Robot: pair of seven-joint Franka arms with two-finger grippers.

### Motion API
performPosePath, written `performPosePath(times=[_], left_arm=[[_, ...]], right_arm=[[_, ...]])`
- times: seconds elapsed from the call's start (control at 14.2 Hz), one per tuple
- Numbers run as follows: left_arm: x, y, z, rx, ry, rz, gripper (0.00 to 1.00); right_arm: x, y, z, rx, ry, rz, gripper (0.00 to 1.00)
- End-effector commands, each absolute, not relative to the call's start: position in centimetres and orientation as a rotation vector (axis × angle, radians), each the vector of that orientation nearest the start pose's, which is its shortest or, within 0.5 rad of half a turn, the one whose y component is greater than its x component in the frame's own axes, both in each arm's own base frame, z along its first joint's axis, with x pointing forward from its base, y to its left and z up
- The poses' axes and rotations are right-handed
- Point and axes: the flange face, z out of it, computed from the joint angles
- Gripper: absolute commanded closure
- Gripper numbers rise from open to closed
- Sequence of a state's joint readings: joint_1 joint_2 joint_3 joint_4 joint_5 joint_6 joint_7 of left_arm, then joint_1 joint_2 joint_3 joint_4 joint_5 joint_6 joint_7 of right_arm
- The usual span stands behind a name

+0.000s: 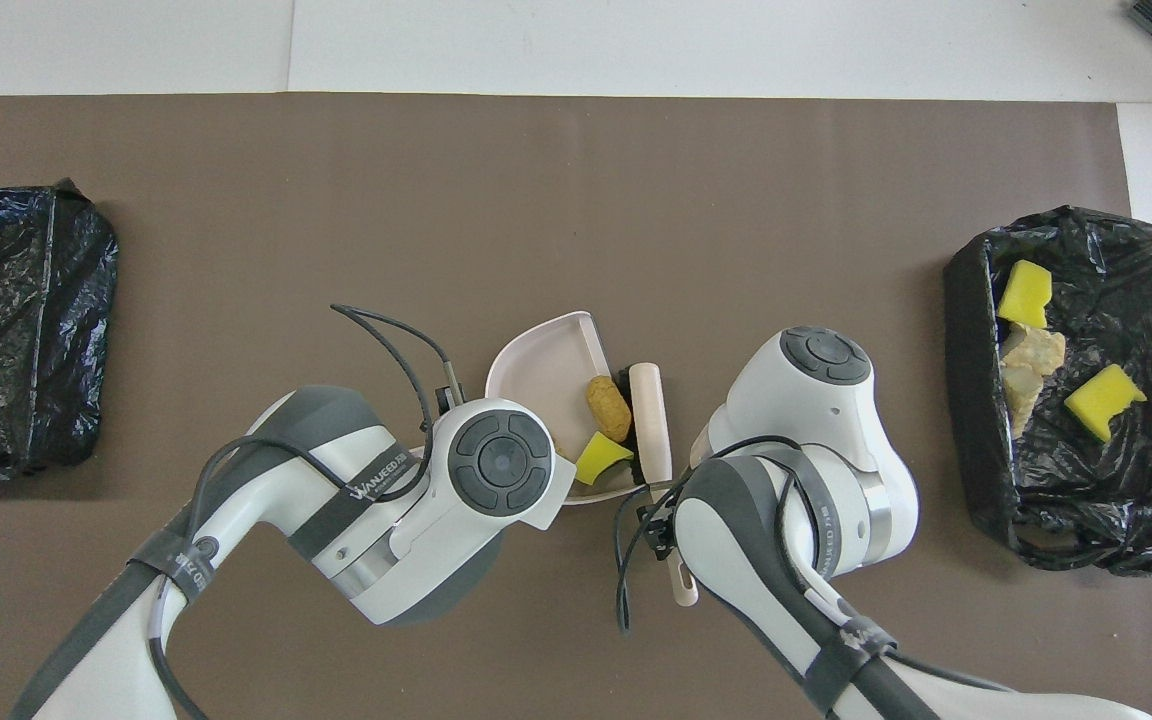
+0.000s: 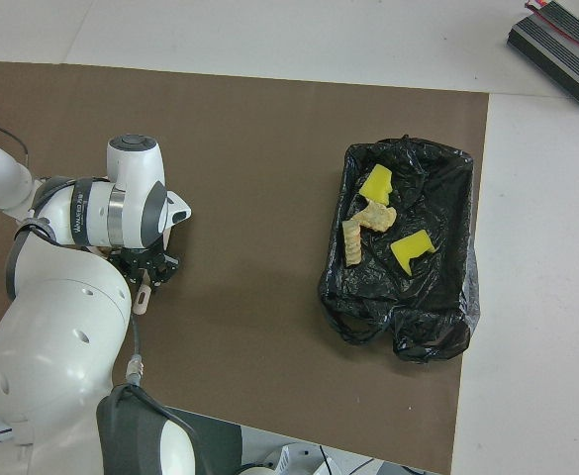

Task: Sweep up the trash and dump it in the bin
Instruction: 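Sweep the remaining bread and sponge pieces into the dustpan with the right gripper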

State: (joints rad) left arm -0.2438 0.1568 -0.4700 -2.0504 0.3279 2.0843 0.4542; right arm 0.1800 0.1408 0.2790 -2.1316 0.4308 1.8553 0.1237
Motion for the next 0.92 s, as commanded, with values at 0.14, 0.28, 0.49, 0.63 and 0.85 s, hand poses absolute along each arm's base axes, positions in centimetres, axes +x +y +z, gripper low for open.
performPosePath(times=[0.14,0.28,0.49,0.63,0.85], left_arm=[[43.5,-34.7,36.4,-2.294,1.839,0.105,1.00],[44.3,-34.3,36.4,-2.252,1.909,0.084,1.00],[44.7,-34.0,36.5,-2.199,1.976,0.077,1.00],[45.2,-33.3,36.7,-2.185,1.989,0.077,1.00],[46.1,-31.0,38.1,-2.155,1.991,0.061,1.00]], right_arm=[[44.3,26.6,35.4,-2.768,-0.007,0.688,1.00],[44.2,26.0,37.1,-2.845,0.007,0.655,1.00],[44.0,24.8,38.3,-3.011,-0.034,0.626,1.00],[43.9,24.1,40.1,-3.088,-0.072,0.621,1.00],[44.2,22.3,43.0,-3.152,-0.078,0.621,1.00]])
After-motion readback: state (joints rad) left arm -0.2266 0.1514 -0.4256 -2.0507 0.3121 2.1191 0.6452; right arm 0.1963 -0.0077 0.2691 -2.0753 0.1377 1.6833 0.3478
